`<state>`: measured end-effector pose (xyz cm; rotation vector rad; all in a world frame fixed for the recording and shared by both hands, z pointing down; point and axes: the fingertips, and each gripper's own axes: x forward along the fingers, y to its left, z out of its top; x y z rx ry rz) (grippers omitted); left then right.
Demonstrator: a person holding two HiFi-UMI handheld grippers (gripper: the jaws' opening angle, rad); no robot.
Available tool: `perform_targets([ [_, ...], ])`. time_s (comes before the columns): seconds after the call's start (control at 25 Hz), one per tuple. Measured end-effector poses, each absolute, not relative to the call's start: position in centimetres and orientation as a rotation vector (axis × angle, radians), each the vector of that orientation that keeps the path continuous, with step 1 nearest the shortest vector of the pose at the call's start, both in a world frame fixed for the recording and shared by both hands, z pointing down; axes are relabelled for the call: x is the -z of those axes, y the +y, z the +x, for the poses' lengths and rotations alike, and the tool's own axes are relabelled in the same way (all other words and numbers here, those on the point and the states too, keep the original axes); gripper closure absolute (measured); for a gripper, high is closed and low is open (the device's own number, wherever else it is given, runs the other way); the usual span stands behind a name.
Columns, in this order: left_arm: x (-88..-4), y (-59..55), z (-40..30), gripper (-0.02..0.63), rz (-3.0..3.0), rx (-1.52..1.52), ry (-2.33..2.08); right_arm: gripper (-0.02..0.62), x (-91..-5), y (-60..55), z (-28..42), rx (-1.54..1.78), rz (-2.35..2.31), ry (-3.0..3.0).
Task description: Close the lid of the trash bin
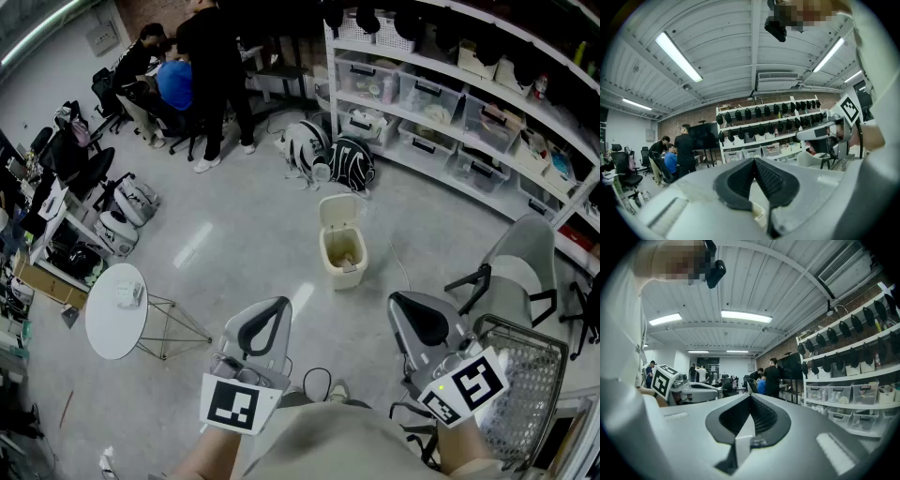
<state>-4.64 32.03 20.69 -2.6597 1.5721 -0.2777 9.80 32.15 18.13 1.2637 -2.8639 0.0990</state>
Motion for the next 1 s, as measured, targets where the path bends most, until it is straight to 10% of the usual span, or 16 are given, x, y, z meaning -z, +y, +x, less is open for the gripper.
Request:
perform_targets([
  [1.0,-21.3,30.7,-2.2,0.604,-2.677,0.294,1.523,0.592,-18.8,30.8,12.2,-0.167,1.305,-2.866],
])
